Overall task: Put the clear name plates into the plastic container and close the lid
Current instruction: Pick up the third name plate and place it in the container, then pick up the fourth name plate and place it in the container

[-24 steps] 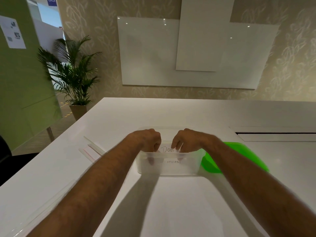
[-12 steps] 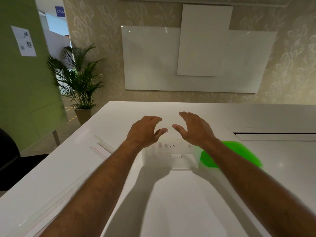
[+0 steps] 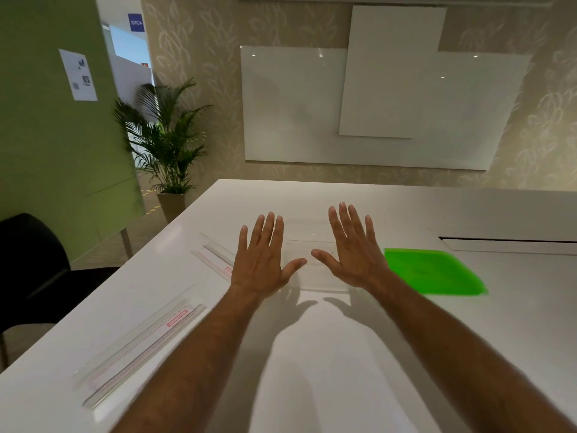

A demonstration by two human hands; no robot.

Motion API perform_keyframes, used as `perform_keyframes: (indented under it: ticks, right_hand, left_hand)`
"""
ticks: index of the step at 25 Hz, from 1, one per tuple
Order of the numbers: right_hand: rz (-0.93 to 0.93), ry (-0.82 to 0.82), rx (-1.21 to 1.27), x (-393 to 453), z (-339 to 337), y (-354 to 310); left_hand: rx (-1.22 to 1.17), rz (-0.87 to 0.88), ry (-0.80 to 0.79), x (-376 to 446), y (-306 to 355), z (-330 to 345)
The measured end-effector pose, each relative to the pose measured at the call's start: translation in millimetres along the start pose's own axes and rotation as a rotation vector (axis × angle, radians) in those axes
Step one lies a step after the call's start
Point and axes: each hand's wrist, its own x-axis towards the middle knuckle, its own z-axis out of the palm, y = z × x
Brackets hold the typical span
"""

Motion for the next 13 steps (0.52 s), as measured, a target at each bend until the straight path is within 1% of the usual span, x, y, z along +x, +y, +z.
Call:
perform_keyframes:
  ticks: [6,13]
  right_hand:
    - [-0.077,0.02,0.033,0.1,6.9,-33.0]
    - [-0.196,0.025,0.115,8.5,9.8,-92.0]
  left_hand:
    - [0.038,-0.089,-0.025,-26.2,-35.0,-7.4]
    - [0.077,-0.195,-0.04,-60.0,-89.1,-26.7]
